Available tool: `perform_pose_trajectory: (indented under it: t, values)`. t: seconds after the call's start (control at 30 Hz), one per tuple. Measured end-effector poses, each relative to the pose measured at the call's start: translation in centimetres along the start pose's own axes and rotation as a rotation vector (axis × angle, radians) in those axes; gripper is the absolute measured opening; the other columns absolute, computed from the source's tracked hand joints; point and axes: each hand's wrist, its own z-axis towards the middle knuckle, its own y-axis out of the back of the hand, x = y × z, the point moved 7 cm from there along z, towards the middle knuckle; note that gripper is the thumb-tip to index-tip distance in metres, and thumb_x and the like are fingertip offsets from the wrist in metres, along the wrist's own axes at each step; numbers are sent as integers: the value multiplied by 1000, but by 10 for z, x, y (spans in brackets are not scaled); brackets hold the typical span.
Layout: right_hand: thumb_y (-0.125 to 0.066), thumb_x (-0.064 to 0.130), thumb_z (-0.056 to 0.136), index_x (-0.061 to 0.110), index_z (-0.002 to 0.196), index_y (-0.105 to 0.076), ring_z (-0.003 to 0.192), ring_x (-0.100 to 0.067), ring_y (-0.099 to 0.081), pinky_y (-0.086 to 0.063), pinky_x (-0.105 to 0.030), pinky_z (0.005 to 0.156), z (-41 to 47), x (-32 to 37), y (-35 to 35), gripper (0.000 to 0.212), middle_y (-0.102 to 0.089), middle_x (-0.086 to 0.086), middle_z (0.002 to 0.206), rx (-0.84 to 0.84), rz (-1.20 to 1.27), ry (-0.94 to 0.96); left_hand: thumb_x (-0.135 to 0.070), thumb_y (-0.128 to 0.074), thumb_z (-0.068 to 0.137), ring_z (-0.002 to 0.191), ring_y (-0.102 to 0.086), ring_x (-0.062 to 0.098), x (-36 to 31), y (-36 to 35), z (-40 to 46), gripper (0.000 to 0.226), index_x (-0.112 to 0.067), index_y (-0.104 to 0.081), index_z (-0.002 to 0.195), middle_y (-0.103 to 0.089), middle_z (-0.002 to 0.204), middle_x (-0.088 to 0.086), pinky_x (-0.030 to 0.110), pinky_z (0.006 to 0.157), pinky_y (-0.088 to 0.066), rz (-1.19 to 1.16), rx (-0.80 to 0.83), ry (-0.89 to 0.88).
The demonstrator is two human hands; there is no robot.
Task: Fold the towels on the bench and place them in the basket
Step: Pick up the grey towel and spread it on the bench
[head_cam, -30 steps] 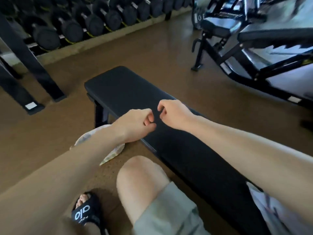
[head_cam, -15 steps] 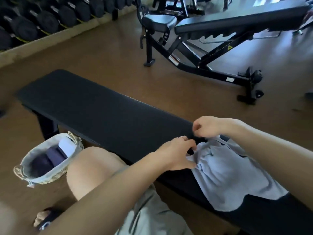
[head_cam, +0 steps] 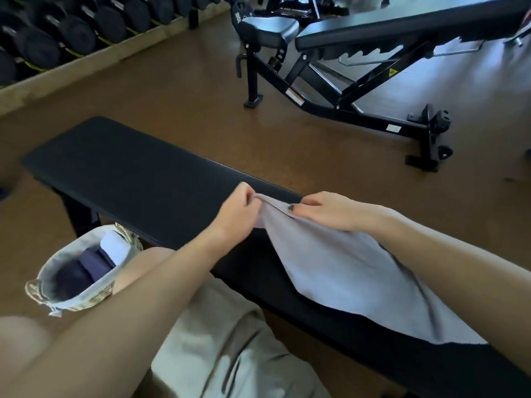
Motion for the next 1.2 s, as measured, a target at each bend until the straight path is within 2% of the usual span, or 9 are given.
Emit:
perform_pose_trajectory:
  t: [0.17, 0.23, 0.4, 0.53, 0.6, 0.87, 1.03, 1.13, 1.2]
  values:
    - [-76, 26, 83, 15, 74, -53, 68, -13, -51, -36, -18, 54, 11, 24, 8, 27, -54, 7, 72, -173, 16, 178, -26, -46, 102, 84, -49, 15, 13, 40, 13, 22, -6, -52, 107, -50, 92, -2, 34, 65, -53, -121, -154, 129]
    - [-72, 17, 81, 14, 76, -52, 70, -16, -51, -35, -19, 56, 15, 38, 15, 20, -56, 6, 74, -302, 29, 240, -33, -56, 100, 83, -54, 11, 10, 38, 9, 26, -9, -54, 108, -54, 94, -5, 20, 57, -51, -179, -13, 108]
    - [-69, 14, 79, 9, 81, -58, 64, -11, -44, -36, -30, 58, 32, 63, 21, 12, -54, 5, 71, -403, 239, 218, -49, -81, 71, 112, -60, -2, 15, 19, -2, 66, -44, -53, 130, -65, 118, -23, 29, 94, -53, 48, 286, -8]
    - [-71, 21, 82, 10, 86, -68, 71, -7, -58, -47, -28, 67, 37, 91, 8, 11, -63, 5, 76, -323, 370, 213, -42, -73, 88, 64, -60, -3, 13, 9, -4, 19, -25, -65, 88, -65, 67, -18, 14, 63, -45, 38, 247, -32]
    - [-68, 24, 89, 14, 90, -73, 74, 0, -62, -48, -18, 69, 34, 106, 3, 11, -68, 8, 80, -268, 419, 240, -32, -65, 96, 48, -52, 1, 19, 16, 0, 29, -19, -60, 71, -59, 52, -12, 13, 49, -39, 25, 184, -10]
    - [-47, 34, 104, 17, 129, -62, 120, -22, -56, -46, -37, 100, 39, 50, 6, 34, -61, -1, 132, -100, 167, -89, -32, -49, 103, 90, -74, 14, 34, 81, 11, 27, -16, -71, 102, -77, 90, 2, 25, 77, -55, -307, -116, 103]
    - [-46, 20, 101, 20, 138, -57, 128, -18, -49, -42, -31, 96, 30, 55, -17, 39, -56, 4, 137, 31, 120, -52, -32, -46, 106, 58, -61, 6, 38, 91, 10, 30, -13, -69, 106, -60, 60, -3, 20, 65, -53, -799, -159, 276]
    - [-52, 29, 96, 32, 131, -58, 120, -12, -52, -46, -30, 90, 25, 59, -22, 36, -56, 15, 127, 170, 136, -32, -51, -53, 100, 50, -54, 3, 36, 90, 5, 40, -12, -61, 107, -55, 55, -5, 24, 70, -55, -563, -122, 291]
    - [-62, 34, 90, 37, 136, -51, 121, -11, -52, -49, -36, 96, 22, 59, -25, 48, -53, 17, 131, 271, 58, -16, -60, -68, 86, 78, -63, 4, 26, 84, 0, 56, -17, -55, 118, -65, 89, -4, 28, 78, -54, -219, 27, 138]
